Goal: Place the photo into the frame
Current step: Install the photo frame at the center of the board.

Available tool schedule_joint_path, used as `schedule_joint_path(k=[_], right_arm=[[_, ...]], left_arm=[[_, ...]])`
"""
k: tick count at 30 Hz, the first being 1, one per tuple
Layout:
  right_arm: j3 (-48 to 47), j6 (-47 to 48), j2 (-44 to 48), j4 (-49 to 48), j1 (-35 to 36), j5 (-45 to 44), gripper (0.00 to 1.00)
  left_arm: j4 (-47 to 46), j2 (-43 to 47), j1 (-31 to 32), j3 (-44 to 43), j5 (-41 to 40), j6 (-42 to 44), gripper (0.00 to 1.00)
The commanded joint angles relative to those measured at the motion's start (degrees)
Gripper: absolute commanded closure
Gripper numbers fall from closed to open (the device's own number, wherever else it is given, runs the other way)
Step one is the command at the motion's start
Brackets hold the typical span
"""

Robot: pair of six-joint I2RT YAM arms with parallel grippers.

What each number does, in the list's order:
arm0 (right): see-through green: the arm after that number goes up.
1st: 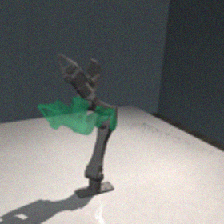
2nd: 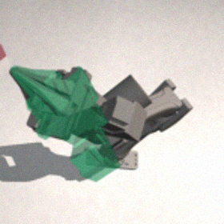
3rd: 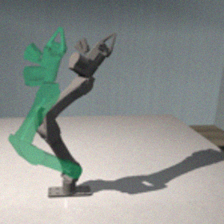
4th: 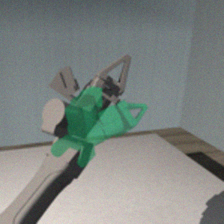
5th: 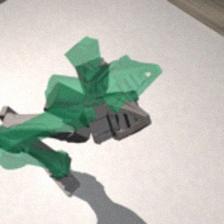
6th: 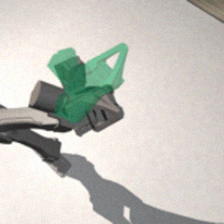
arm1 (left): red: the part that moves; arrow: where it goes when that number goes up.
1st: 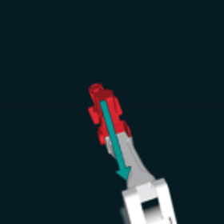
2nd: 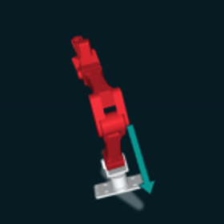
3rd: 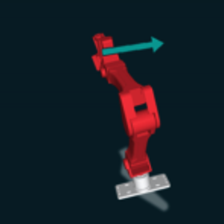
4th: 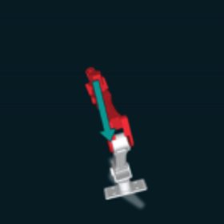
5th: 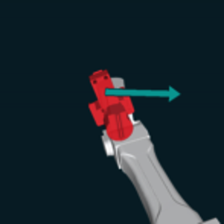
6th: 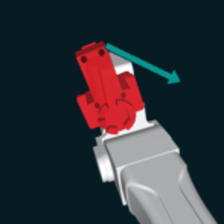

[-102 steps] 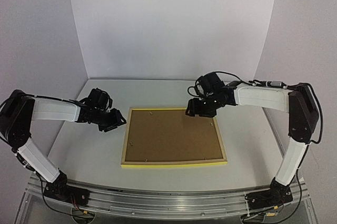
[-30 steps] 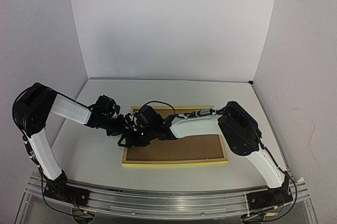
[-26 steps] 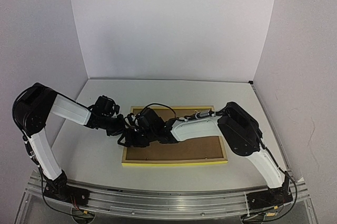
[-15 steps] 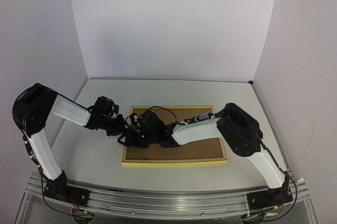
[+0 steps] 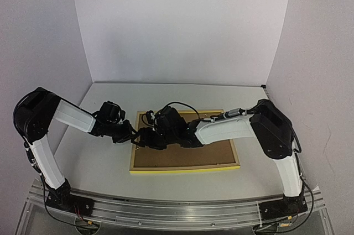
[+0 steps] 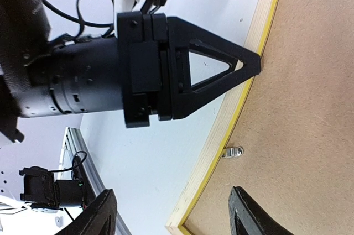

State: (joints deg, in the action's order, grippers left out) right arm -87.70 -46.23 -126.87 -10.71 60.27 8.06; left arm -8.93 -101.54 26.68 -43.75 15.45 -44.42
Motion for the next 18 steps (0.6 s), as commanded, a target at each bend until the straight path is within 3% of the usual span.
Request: schedule_joint_path(k=[1,7,10,14,18], right_arm=[[6.65,1.91,9.76,0.47,-1.91,-2.54,0.33],[21.45,-0.11,24.04,9.33,-6.28,-11.38,0.29],[27.48,-0.17,30.3,12.08,-7.51,-11.24,0.28],[22.9,3.81,27.2,15.5,-6.22,0.5,0.28],[19.02,4.24,22.59,16.39,-4.83,0.25,0.28]], left_arm=[[3.78,0.02,0.22,1.69,2.77,-3.43,1.0],[3.54,0.24,0.22,1.78,2.69,-3.5,1.0],[3.82,0.24,0.22,1.6,2.64,-3.28,1.0],[3.92,0.59,0.24,1.72,3.16,-3.5,1.0],[3.73,1.48,0.22,2.43,3.01,-4.75,1.0]])
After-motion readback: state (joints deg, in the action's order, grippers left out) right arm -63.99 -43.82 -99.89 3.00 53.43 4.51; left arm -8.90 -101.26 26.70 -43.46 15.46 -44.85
